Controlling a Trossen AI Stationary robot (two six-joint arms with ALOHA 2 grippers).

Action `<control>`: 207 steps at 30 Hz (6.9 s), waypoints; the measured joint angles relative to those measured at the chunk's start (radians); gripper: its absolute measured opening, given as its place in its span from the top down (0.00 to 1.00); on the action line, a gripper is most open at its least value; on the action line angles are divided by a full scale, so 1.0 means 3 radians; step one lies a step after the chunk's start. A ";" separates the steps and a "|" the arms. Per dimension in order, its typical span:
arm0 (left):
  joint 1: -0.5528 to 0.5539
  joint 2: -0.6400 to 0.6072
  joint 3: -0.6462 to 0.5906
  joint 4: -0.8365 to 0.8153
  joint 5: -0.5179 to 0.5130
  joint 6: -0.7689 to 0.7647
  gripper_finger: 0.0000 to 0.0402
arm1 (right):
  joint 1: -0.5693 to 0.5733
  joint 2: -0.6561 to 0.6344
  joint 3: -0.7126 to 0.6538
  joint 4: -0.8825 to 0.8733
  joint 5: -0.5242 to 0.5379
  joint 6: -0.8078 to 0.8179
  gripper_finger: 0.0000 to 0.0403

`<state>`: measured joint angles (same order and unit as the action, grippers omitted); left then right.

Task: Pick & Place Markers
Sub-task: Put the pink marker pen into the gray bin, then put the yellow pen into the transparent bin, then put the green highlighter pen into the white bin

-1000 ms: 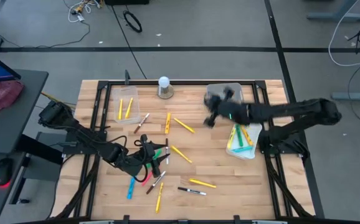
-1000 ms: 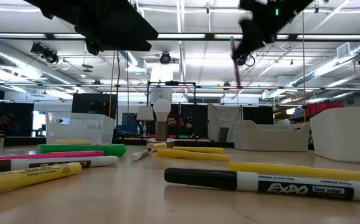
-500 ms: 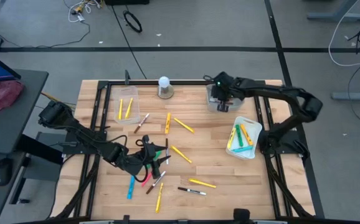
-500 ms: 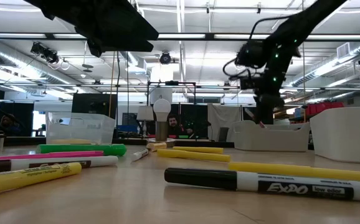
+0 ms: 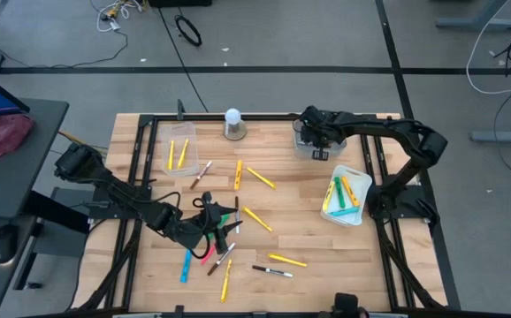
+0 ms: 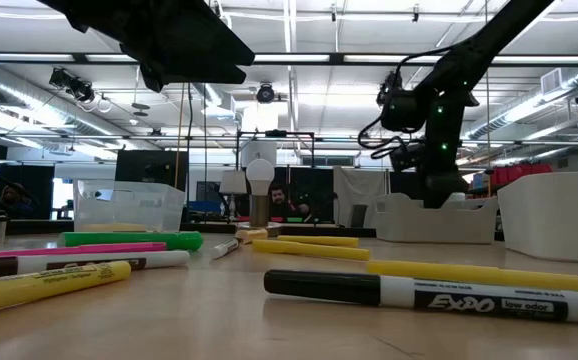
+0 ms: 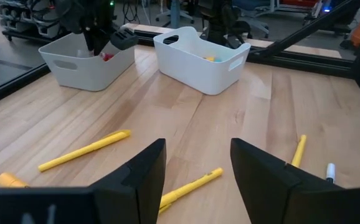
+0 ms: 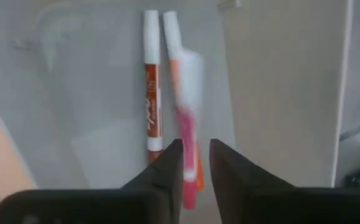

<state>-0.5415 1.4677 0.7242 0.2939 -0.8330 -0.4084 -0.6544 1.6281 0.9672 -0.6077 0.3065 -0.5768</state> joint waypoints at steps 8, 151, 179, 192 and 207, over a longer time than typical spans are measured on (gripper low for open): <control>0.0000 0.0000 0.0000 0.0000 0.0000 0.0000 0.54 | 0.0113 -0.0273 0.0000 -0.0171 0.0481 0.0430 0.73; 0.3157 -0.1071 0.0001 -0.3645 0.0959 -0.1041 0.88 | 0.3326 -0.0041 -0.0418 0.2616 0.0409 0.2332 0.66; 0.3630 -0.0306 0.0005 -0.3533 0.0838 -0.0584 0.73 | 0.3328 -0.0040 -0.0418 0.2595 0.0407 0.2343 0.66; 0.3429 -0.1186 0.0000 -0.3559 0.0657 -0.0430 0.51 | 0.3326 -0.0040 -0.0418 0.2596 0.0407 0.2467 0.66; 0.0663 -0.1494 0.0001 -0.2467 0.0058 -0.0812 0.56 | 0.3328 -0.0040 -0.0418 0.2596 0.0407 0.2596 0.66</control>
<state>-0.3426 1.0195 0.7246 -0.4463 -0.8155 -0.6520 0.3439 1.6161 0.8417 0.1711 0.4286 0.2020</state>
